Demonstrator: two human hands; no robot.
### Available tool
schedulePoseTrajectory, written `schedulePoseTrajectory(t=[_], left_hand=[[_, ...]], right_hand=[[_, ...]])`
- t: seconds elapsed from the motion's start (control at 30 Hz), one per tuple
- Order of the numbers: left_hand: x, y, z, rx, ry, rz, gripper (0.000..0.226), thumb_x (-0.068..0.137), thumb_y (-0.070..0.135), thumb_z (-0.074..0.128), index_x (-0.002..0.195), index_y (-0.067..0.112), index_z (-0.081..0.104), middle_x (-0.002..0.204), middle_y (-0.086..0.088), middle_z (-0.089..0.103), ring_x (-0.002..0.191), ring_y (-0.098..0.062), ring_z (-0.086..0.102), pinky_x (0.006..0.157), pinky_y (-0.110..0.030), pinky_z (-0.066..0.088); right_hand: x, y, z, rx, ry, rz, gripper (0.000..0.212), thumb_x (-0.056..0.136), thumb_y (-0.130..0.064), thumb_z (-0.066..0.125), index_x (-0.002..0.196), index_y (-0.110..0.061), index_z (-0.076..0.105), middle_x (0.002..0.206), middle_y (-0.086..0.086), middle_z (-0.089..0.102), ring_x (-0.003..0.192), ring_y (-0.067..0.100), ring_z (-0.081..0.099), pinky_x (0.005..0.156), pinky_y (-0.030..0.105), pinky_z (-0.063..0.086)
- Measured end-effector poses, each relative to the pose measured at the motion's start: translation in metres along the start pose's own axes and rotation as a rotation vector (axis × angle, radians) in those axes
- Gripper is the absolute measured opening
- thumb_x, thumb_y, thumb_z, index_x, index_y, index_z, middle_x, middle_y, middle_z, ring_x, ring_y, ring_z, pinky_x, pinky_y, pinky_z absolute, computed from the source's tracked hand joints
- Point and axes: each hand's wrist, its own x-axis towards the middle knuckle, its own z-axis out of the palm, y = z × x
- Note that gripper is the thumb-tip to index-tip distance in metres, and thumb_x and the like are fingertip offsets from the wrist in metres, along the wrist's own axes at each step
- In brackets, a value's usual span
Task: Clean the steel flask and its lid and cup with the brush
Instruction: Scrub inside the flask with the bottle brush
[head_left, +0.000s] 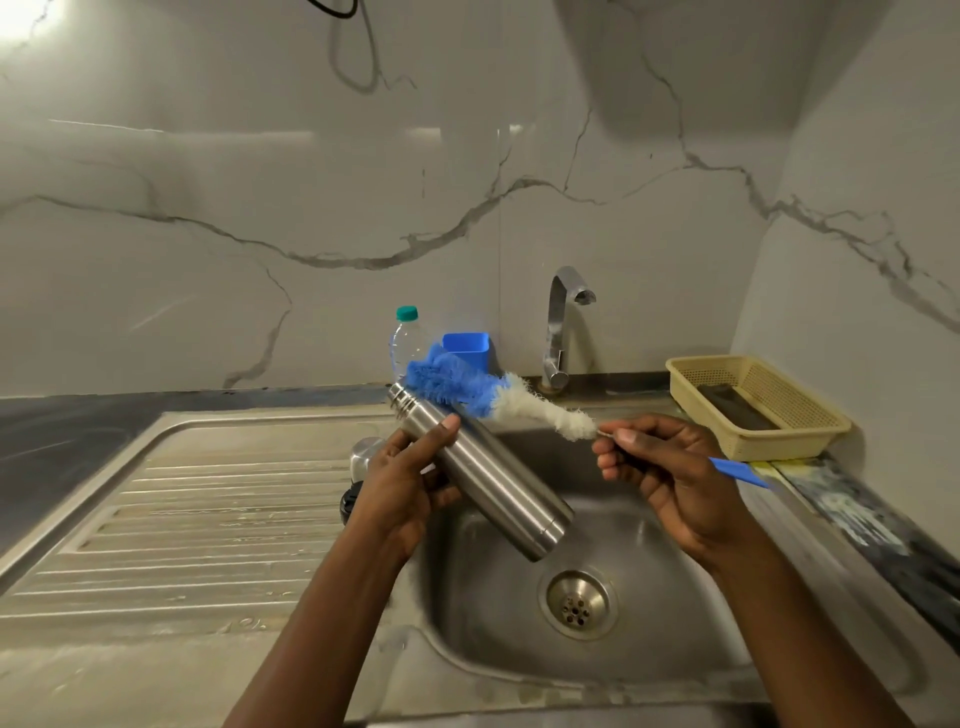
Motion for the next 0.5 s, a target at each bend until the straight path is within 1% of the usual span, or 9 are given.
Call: schedulePoseTrajectory(t=[0.07,0.17,0.23,0.3,0.4,0.5], left_hand=[[0.000,0.001,0.000,-0.013,0.005,0.010,0.059,0.077,0.025,0.085,0.130,0.011,0.065,0.118,-0.017,0.075,0.100,-0.031,0.079,0.081,-0.046,0.066],[-0.003,-0.002,0.004,-0.011,-0.019,-0.014,0.056,0.077,0.022,0.085,0.129,0.009,0.066,0.116,-0.016,0.076,0.106,-0.035,0.077,0.084,-0.049,0.066],[-0.003,-0.003,0.004,-0.014,-0.021,-0.023,0.057,0.077,0.022,0.085,0.129,0.009,0.065,0.119,-0.017,0.075,0.110,-0.036,0.075,0.088,-0.051,0.065],[-0.002,0.001,0.000,-0.030,-0.007,-0.002,0.061,0.076,0.024,0.086,0.132,0.011,0.065,0.124,-0.018,0.074,0.109,-0.035,0.076,0.091,-0.051,0.063],[0.001,0.005,-0.005,-0.077,0.007,0.021,0.063,0.077,0.025,0.085,0.135,0.013,0.064,0.124,-0.017,0.075,0.111,-0.035,0.075,0.091,-0.050,0.064],[0.000,0.002,-0.001,-0.080,0.000,0.012,0.062,0.079,0.023,0.085,0.136,0.014,0.063,0.126,-0.017,0.073,0.108,-0.034,0.077,0.089,-0.050,0.064]], right_hand=[[-0.001,0.001,-0.003,0.008,0.011,0.012,0.029,0.076,-0.018,0.075,0.100,-0.001,0.079,0.093,0.024,0.074,0.083,0.028,0.073,0.072,0.030,0.063],[0.000,0.011,0.004,0.020,-0.008,0.028,0.031,0.077,-0.017,0.075,0.103,0.000,0.077,0.097,0.026,0.074,0.086,0.029,0.073,0.075,0.031,0.063],[0.001,0.010,0.006,0.019,-0.011,0.030,0.031,0.077,-0.017,0.075,0.103,-0.001,0.078,0.097,0.025,0.074,0.085,0.028,0.073,0.074,0.031,0.063],[0.000,0.003,0.000,0.030,0.005,0.025,0.029,0.076,-0.019,0.075,0.100,-0.002,0.080,0.093,0.023,0.074,0.082,0.027,0.073,0.072,0.029,0.063],[-0.003,0.000,-0.006,0.032,0.013,0.024,0.030,0.075,-0.021,0.076,0.098,-0.003,0.080,0.090,0.023,0.074,0.080,0.026,0.073,0.070,0.029,0.062],[0.000,0.010,0.001,0.024,0.003,0.037,0.033,0.076,-0.019,0.075,0.102,0.000,0.078,0.094,0.025,0.073,0.082,0.026,0.073,0.073,0.029,0.063]])
